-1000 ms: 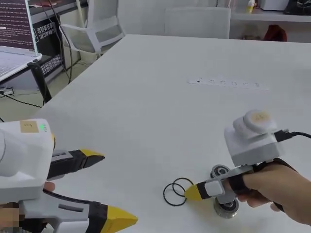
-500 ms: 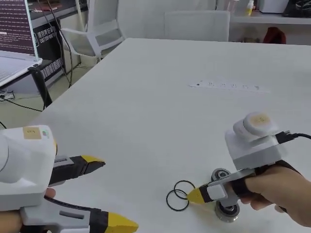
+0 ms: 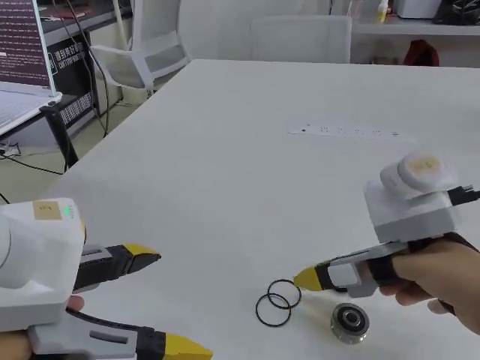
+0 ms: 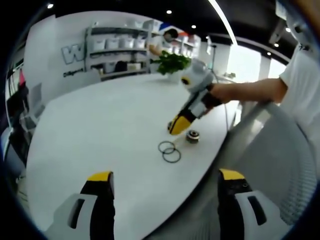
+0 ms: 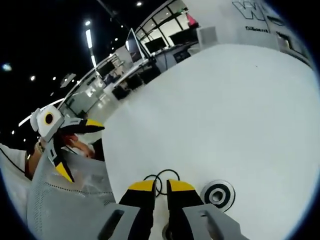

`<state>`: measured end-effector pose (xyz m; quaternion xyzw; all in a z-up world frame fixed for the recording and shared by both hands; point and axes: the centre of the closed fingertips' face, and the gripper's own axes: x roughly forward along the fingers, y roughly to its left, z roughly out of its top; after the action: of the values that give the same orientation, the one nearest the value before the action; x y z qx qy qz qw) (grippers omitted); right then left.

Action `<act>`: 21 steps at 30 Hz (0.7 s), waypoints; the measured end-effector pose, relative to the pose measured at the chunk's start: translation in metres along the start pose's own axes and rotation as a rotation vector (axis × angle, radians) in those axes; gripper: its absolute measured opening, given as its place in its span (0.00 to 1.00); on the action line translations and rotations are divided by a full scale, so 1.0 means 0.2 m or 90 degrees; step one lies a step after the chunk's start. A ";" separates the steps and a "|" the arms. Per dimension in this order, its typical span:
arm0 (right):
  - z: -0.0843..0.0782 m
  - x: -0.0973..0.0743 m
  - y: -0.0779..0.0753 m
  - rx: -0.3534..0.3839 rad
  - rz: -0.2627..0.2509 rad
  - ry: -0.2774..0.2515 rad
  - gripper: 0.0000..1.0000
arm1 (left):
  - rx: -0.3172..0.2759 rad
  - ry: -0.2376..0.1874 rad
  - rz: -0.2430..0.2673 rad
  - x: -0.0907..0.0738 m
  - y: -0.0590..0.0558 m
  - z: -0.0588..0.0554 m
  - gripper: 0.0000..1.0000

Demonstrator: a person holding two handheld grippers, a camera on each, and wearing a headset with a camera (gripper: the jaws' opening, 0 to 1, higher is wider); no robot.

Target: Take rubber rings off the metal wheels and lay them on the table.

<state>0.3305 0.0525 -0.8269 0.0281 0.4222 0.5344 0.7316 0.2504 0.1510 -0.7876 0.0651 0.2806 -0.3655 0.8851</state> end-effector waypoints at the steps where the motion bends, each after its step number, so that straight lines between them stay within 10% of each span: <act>1: 0.01 -0.01 0.01 0.001 0.001 -0.007 0.07 | 0.000 0.000 0.000 0.00 0.00 0.00 0.86; 21: 0.29 -0.24 0.14 -0.126 0.011 -0.143 0.16 | 0.031 -0.003 -0.014 0.00 -0.03 0.03 0.86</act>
<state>0.3436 0.0495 -0.7481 0.0188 0.2827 0.5731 0.7689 0.2490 0.1459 -0.7816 0.0831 0.2704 -0.3818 0.8799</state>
